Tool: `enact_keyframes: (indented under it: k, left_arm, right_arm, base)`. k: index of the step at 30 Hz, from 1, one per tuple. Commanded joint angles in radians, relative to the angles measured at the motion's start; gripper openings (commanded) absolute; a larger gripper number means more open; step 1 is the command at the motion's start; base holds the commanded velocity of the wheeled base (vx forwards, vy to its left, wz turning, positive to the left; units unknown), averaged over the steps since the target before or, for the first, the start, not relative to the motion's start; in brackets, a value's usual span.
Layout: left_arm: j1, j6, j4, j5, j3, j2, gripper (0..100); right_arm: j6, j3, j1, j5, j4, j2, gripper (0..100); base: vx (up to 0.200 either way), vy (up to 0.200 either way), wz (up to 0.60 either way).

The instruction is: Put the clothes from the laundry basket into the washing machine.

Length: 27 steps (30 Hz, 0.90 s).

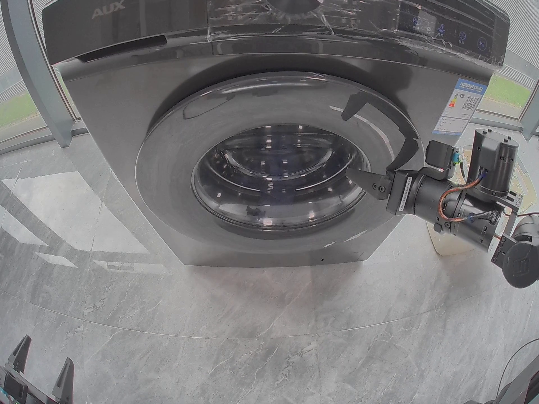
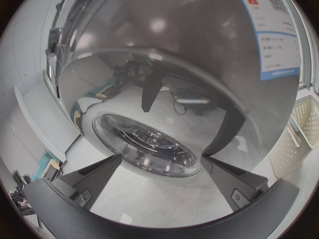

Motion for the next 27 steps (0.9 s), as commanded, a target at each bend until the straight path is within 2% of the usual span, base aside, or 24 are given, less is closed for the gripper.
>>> enact_keyframes:
  k: [1, 4, 5, 8, 10, 11, 12, 13, 15, 17, 18, 21, 22, 25, 26, 27]
  left_arm:
    - [0.001, -0.001, 0.0, 0.0, 0.015, -0.007, 100]
    - [0.001, -0.004, 0.0, 0.0, 0.015, -0.007, 100]
    - [0.001, -0.008, 0.0, 0.001, 0.015, -0.007, 100]
    - [0.001, -0.013, 0.0, 0.001, 0.015, -0.007, 100]
    - [0.001, -0.013, 0.002, 0.003, 0.015, -0.007, 100]
    - [0.001, -0.013, 0.0, 0.003, 0.015, -0.007, 100]
    - [0.001, -0.013, 0.0, 0.003, 0.015, -0.007, 100]
    - [0.001, -0.013, 0.002, 0.001, 0.015, -0.007, 100]
    - [0.001, -0.011, 0.0, 0.001, 0.015, -0.007, 100]
    - [0.001, -0.011, 0.0, 0.001, 0.015, -0.007, 100]
    - [0.0, -0.01, 0.0, 0.001, 0.015, -0.007, 100]
    - [0.0, -0.013, 0.0, 0.003, 0.016, -0.007, 100]
    - [0.001, -0.013, 0.0, 0.003, 0.015, -0.007, 100]
    - [0.0, -0.017, 0.0, 0.003, 0.015, -0.007, 100]
    - [0.001, -0.017, 0.002, 0.003, 0.015, -0.007, 100]
    - [0.0, -0.017, 0.0, 0.003, 0.015, -0.007, 100]
  right_arm:
    - [-0.01, 0.001, 0.003, -0.019, -0.072, -0.013, 100]
    - [-0.014, 0.058, 0.015, -0.017, -0.072, -0.041, 100]
    - [-0.021, 0.141, 0.037, -0.008, -0.069, -0.099, 100]
    - [-0.037, 0.291, 0.087, -0.002, -0.069, -0.191, 100]
    - [-0.06, 0.434, 0.113, 0.01, -0.069, -0.297, 100]
    - [-0.073, 0.495, 0.116, 0.02, -0.069, -0.357, 100]
    - [-0.077, 0.511, 0.116, 0.023, -0.069, -0.373, 100]
    - [-0.094, 0.586, 0.106, 0.036, -0.063, -0.468, 100]
    - [-0.106, 0.641, 0.093, 0.036, -0.056, -0.57, 100]
    - [-0.113, 0.69, 0.052, 0.035, -0.053, -0.666, 100]
    - [-0.129, 0.741, -0.023, 0.038, -0.052, -0.769, 100]
    - [-0.171, 0.804, -0.117, 0.038, -0.029, -0.921, 100]
    - [-0.188, 0.816, -0.167, 0.036, 0.02, -1.005, 100]
    - [-0.194, 0.814, -0.283, 0.033, 0.23, -1.246, 100]
    - [-0.194, 0.816, -0.31, 0.035, 0.301, -1.318, 100]
    - [-0.194, 0.816, -0.313, 0.035, 0.313, -1.331, 100]
  base:
    - [0.0, 0.0, 0.0]
    - [0.0, 0.0, 0.0]
    - [0.0, 0.0, 0.0]
    - [0.0, 0.0, 0.0]
    - [0.0, 0.0, 0.0]
    - [0.0, 0.0, 0.0]
    - [0.0, 0.0, 0.0]
    - [0.0, 0.0, 0.0]
    - [0.0, 0.0, 0.0]
    - [0.0, 0.0, 0.0]
    - [0.0, 0.0, 0.0]
    - [0.0, 0.0, 0.0]
    - [0.0, 0.0, 0.0]
    - [0.0, 0.0, 0.0]
    - [0.0, 0.0, 0.0]
    - [0.0, 0.0, 0.0]
